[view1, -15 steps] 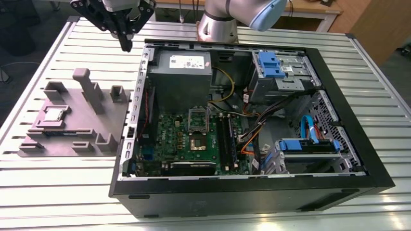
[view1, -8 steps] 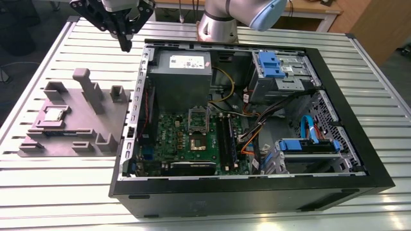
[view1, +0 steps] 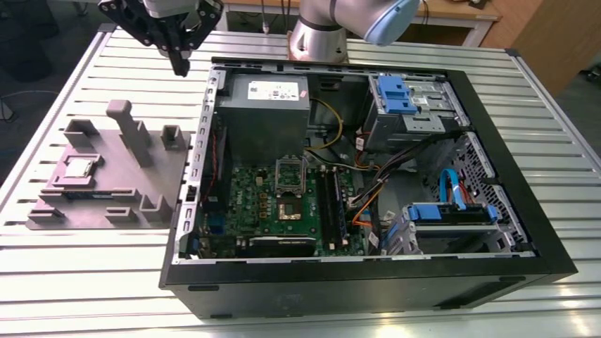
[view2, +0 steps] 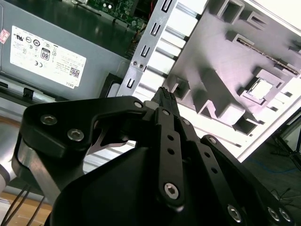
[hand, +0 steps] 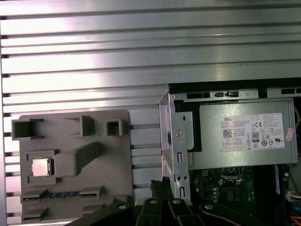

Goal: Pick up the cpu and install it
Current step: 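Reach for the cpu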

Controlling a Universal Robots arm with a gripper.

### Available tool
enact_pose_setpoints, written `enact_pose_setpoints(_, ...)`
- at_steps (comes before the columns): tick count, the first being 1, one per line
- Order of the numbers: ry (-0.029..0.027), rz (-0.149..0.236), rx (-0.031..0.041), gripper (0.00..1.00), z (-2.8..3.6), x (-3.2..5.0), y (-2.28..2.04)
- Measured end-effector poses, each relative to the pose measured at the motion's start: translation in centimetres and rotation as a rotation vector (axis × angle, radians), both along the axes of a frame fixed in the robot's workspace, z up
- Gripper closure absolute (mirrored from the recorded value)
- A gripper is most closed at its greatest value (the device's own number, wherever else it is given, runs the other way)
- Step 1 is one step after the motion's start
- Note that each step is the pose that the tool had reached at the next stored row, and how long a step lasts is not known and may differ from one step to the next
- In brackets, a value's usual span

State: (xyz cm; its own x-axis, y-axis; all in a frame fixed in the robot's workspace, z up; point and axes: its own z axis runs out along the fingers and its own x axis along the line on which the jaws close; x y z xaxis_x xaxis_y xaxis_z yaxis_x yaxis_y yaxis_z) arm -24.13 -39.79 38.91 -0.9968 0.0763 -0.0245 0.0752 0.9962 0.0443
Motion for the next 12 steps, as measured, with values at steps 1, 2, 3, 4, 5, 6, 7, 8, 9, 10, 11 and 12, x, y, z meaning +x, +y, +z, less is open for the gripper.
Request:
enact_pose_setpoints(1, 0.0, 0.0, 0.0, 0.9, 0.0, -0.06, 0.0)
enact_pose_setpoints(2, 0.0, 0.0, 0.0, 0.9, -0.01, -0.13, 0.0)
enact_pose_setpoints(3, 0.0, 0.0, 0.0, 0.9, -0.01, -0.2, 0.0)
enact_pose_setpoints(4, 0.0, 0.0, 0.0, 0.9, -0.01, -0.28, 0.0)
enact_pose_setpoints(5, 0.0, 0.0, 0.0001, 0.9, -0.02, -0.35, 0.0)
enact_pose_setpoints(6, 0.0, 0.0, 0.0, 0.9, -0.02, -0.39, 0.0)
enact_pose_setpoints(7, -0.0001, 0.0, 0.0001, 0.9, -0.02, -0.39, 0.0)
enact_pose_setpoints(8, 0.0, 0.0, 0.0, 0.9, -0.02, -0.39, 0.0)
enact_pose_setpoints(9, 0.0002, 0.0, 0.0, 0.9, -0.01, -0.4, 0.0)
enact_pose_setpoints(10, 0.0008, 0.0, 0.0, 0.9, -0.02, -0.41, 0.0)
enact_pose_setpoints(11, 0.0011, 0.0, 0.0, 0.9, -0.03, -0.41, 0.0)
enact_pose_setpoints(12, 0.0013, 0.0, 0.0001, 0.9, -0.04, -0.43, 0.0)
